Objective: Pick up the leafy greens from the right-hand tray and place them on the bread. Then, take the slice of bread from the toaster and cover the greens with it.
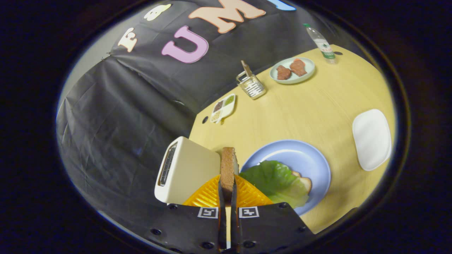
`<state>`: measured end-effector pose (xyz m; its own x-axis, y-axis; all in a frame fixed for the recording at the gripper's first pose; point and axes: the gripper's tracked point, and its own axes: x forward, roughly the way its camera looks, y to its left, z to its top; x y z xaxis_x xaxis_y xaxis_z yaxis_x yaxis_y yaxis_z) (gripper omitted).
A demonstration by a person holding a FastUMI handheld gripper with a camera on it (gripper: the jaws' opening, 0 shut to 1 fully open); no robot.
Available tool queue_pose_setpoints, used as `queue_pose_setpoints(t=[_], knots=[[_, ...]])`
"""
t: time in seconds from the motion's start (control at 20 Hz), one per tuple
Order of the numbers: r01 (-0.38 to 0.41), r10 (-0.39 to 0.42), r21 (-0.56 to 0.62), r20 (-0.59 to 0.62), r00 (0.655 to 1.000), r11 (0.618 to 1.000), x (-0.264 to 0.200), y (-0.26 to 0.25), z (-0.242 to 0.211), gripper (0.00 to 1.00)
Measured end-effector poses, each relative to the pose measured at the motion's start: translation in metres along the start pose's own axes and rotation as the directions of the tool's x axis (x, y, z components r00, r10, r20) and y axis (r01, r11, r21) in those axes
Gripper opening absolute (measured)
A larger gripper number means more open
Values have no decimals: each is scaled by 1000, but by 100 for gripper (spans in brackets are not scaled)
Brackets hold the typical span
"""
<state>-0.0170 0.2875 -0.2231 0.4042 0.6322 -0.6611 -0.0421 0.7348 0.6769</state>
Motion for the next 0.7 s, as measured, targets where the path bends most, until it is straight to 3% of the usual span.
queue_pose_setpoints(t=[0.2, 0.7], knots=[[50, -49, 40, -3, 999, 998, -1, -26, -5, 7], [168, -171, -73, -37, 985, 983, -19, -69, -20, 85]])
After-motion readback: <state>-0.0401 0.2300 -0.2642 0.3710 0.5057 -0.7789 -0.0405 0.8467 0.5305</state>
